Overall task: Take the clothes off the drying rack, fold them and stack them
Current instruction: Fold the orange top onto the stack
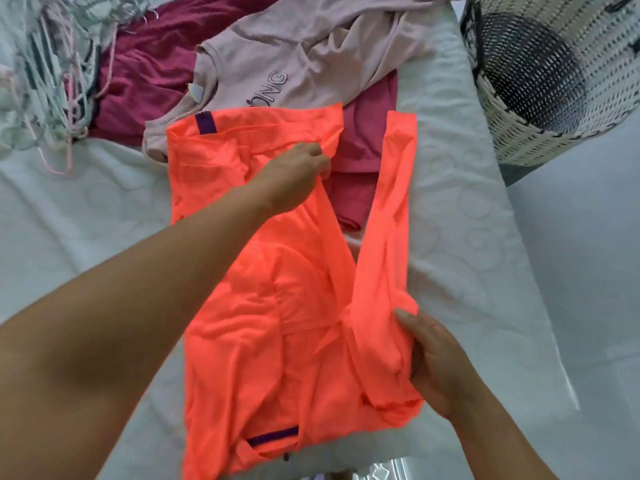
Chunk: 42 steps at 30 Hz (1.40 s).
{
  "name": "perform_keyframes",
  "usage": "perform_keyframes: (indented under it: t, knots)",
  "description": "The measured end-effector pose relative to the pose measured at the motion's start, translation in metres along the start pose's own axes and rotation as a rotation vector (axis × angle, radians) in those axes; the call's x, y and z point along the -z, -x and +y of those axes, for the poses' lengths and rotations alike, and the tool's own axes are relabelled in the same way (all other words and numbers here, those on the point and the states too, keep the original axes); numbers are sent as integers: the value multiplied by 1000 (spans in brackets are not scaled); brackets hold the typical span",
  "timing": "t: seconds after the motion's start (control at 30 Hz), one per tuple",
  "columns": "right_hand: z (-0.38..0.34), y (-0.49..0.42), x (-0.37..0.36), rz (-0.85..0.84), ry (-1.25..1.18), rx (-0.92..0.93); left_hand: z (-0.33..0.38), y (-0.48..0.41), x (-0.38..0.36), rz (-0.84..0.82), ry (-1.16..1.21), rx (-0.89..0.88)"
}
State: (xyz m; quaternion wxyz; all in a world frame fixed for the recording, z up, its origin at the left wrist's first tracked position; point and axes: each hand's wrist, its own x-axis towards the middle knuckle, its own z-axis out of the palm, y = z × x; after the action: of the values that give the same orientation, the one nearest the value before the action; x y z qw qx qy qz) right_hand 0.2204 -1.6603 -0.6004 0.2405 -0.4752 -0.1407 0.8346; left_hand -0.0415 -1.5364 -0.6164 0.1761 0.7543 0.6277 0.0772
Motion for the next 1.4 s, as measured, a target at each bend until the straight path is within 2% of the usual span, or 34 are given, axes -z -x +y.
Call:
perform_keyframes:
  t: [0.1, 0.17, 0.23, 0.33, 0.43, 0.53, 0.57, 0.63, 0.73, 0.83, 0.93, 1.0, 1.07, 1.13, 1.2, 1.27, 1.33, 1.4]
  knots:
    - [27, 3, -33, -102, -20, -156, -36, 34, 18, -3, 8, 189]
    - [51, -1, -50, -71, 19, -253, -60, 63, 21, -63, -43, 319]
    - [68, -5, -63, -38, 109, -331, -67, 95, 12, -22, 2, 418]
    - [75, -11, -63, 35, 278, -330, -35, 145, -15, 108, 382, 525]
    - [69, -14, -62, 2, 281, -295, 14, 198, -43, 84, 773, 691]
    - [52, -17, -67, -54, 390, -285, 51, 230, -60, 35, 1226, 773]
    - [45, -16, -72, -94, 442, -284, 57, 233, -63, 27, 1319, 793]
    - [34, -21, -76, -158, 525, -279, 60, 233, -65, -15, 1360, 859]
    - [26, -27, -78, -191, 619, -261, 58, 226, -58, -48, 1529, 850]
    - [18, -25, -74, -218, 692, -128, 54, 217, -49, 99, 1547, 813]
    - [17, -23, -42, -101, 908, 28, 54, 209, -39, 196, 1510, 777]
    - [28, -23, -17, -68, 1047, -5, 54, 204, -37, 223, 1499, 749]
    - [42, -21, -3, -31, 1056, -15, 57, 199, -35, 262, 1528, 726]
    - [51, -13, -3, -29, 1092, 48, 59, 194, -33, 297, 1593, 716]
    - [61, 2, -7, -88, 1221, 190, 62, 194, -30, 316, 1666, 720]
    - [75, 20, -16, -222, 1356, 301, 64, 200, -29, 321, 1704, 744]
    - [98, 36, -22, -415, 1464, 213, 61, 214, -36, 315, 1718, 790]
    - [120, 41, -22, -550, 1561, -16, 56, 231, -47, 267, 1630, 872]
